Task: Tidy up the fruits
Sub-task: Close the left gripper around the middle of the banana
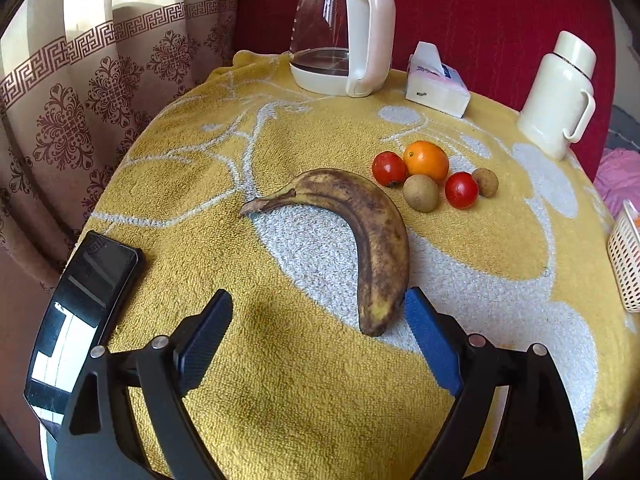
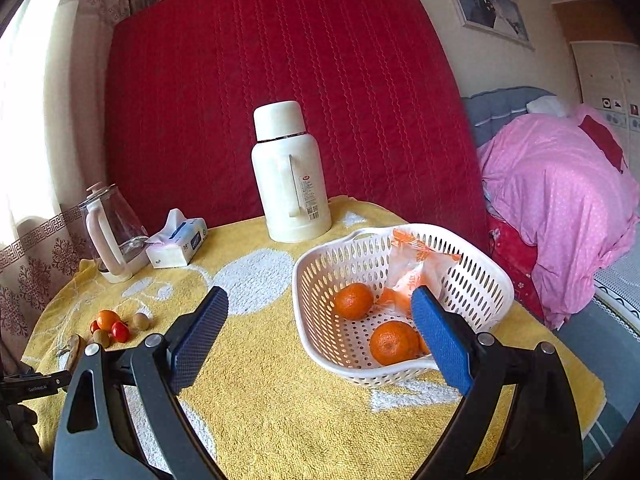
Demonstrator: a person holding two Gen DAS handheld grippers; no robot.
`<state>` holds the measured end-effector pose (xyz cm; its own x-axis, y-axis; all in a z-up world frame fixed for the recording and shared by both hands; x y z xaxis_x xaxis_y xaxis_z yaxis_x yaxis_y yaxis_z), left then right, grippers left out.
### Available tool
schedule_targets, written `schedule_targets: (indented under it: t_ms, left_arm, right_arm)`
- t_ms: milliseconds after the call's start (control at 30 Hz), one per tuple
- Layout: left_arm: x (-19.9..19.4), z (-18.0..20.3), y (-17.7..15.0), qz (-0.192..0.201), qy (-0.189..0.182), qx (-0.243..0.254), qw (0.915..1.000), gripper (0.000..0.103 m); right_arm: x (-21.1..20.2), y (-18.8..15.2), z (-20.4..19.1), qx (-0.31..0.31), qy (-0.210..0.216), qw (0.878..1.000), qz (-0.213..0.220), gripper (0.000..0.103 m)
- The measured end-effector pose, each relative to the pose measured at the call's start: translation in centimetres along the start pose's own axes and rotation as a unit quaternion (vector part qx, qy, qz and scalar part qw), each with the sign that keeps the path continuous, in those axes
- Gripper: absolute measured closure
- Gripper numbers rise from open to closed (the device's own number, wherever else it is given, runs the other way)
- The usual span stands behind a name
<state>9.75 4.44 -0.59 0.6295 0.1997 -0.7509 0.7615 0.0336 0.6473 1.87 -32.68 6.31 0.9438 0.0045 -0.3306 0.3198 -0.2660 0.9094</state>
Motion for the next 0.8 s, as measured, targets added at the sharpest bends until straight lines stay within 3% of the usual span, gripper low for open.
schedule_targets:
  t_ms: [100,300,367,567,667,800]
  left_arm:
    - [-0.7,-0.3,-0.2,0.007,0.012,0.003,0.9999,0.016]
    - [-1.6,1.4,1.2,0.025,-0.007,0.001,0.9997,0.018]
    - [-1.2,2.4,1.8,0.025,-0.002,0.008,0.9997,0.027]
    - [0.6,4.4,3.2,0.023,0.002,0.025,0.9994,0.036]
    - [1.9,4.4,3.7,0.010,0.004,0.016,0.9998,0.050]
    - [3.6,3.6,3.8,-0.019,-0.012,-0.011,0.9997,0.056]
  right_arm:
    - [0.1,-0.1,-0.2,-0.002,0.004,1.000,-0.003,0.009]
    - [-0.1,-0.2,-0.5,-0.006,0.008,1.000,-0.004,0.009]
    - [-0.1,-0.3,-0.5,-0.007,0.007,1.000,-0.004,0.009]
    - [0.3,-0.4,-0.5,-0.009,0.006,1.000,-0.010,0.009]
    - [0.5,-0.6,-0.6,-0.012,0.006,1.000,-0.015,0.009]
    - [0.7,-0.7,-0.7,-0.016,0.005,1.000,-0.017,0.009]
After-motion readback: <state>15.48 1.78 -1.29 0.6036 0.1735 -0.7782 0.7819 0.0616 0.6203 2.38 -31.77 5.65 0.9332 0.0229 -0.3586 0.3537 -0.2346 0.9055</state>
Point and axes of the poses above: each gripper's, at about its wrist camera, not at the fingertips, and x roughly the way its jaws point, z to its right, y to its top, the point moved 3 cm from there along x, roughly the way its jaws point, and after that the axes turned 12 degrees about y, right-handed, at the moved point
